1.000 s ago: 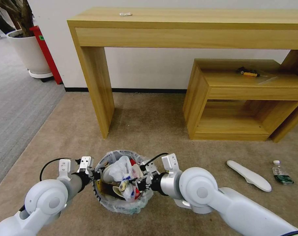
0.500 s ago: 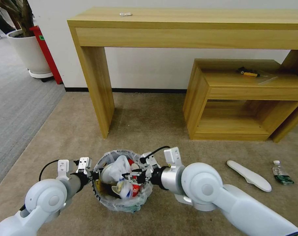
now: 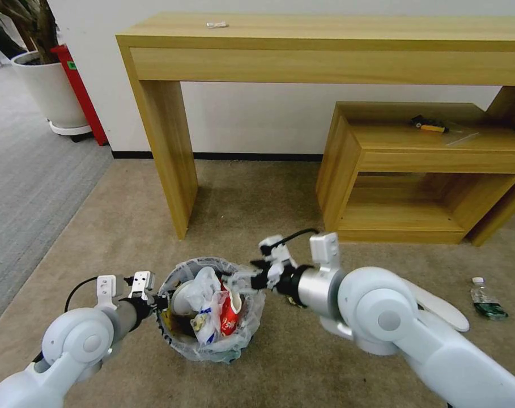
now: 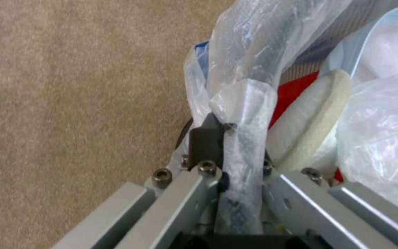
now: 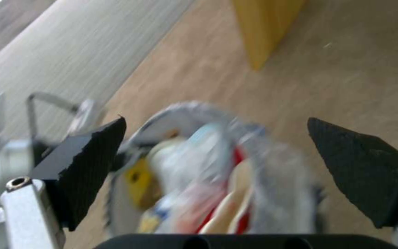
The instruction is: Pick up the trash bin and place the garbage on the floor into it.
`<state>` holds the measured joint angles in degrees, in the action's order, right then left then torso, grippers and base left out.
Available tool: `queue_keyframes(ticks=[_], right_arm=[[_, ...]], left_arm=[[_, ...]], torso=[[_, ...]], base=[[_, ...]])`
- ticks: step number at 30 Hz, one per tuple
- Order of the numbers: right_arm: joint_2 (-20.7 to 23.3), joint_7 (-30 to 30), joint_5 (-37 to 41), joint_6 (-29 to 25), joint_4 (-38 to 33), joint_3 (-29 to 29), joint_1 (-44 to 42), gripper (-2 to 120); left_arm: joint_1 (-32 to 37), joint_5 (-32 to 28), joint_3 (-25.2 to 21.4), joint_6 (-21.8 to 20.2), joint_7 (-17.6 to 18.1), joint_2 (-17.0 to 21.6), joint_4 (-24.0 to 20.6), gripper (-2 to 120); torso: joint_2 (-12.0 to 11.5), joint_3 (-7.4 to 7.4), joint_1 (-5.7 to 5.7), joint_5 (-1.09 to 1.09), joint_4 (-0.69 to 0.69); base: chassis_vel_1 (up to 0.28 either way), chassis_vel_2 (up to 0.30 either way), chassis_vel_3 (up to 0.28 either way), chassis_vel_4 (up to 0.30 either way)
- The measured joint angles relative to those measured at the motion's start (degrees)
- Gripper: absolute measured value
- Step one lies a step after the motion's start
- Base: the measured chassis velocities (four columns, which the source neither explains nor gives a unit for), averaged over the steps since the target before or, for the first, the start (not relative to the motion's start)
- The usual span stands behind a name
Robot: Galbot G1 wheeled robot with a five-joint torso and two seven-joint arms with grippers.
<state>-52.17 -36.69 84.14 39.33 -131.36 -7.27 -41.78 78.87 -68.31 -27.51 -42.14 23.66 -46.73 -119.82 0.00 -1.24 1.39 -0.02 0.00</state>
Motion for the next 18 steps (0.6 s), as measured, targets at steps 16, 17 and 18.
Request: queue_keyframes(ticks=[16, 17, 18], right_arm=[[-1.3, 6.2, -17.1, -3.6, 22.4, 9.9, -13.3, 100], [-1.7, 6.9, -18.2, -3.8, 24.2, 10.1, -13.5, 100], [-1.7, 6.9, -18.2, -3.8, 24.2, 10.1, -13.5, 100]], left_arm=[[1.5, 0.4, -1.2, 0.0, -0.2, -0.7, -0.4, 0], [1.5, 0.5, -1.2, 0.0, -0.2, -0.8, -0.5, 0], [1.5, 0.5, -1.2, 0.0, -0.2, -0.8, -0.5, 0]], torso=[[0.0, 0.0, 0.0, 0.0, -0.01], [0.0, 0.0, 0.0, 0.02, -0.01], [0.0, 0.0, 0.0, 0.02, -0.01]], base=[[0.0, 0.0, 0.0, 0.0], [0.0, 0.0, 0.0, 0.0], [0.0, 0.0, 0.0, 0.0]])
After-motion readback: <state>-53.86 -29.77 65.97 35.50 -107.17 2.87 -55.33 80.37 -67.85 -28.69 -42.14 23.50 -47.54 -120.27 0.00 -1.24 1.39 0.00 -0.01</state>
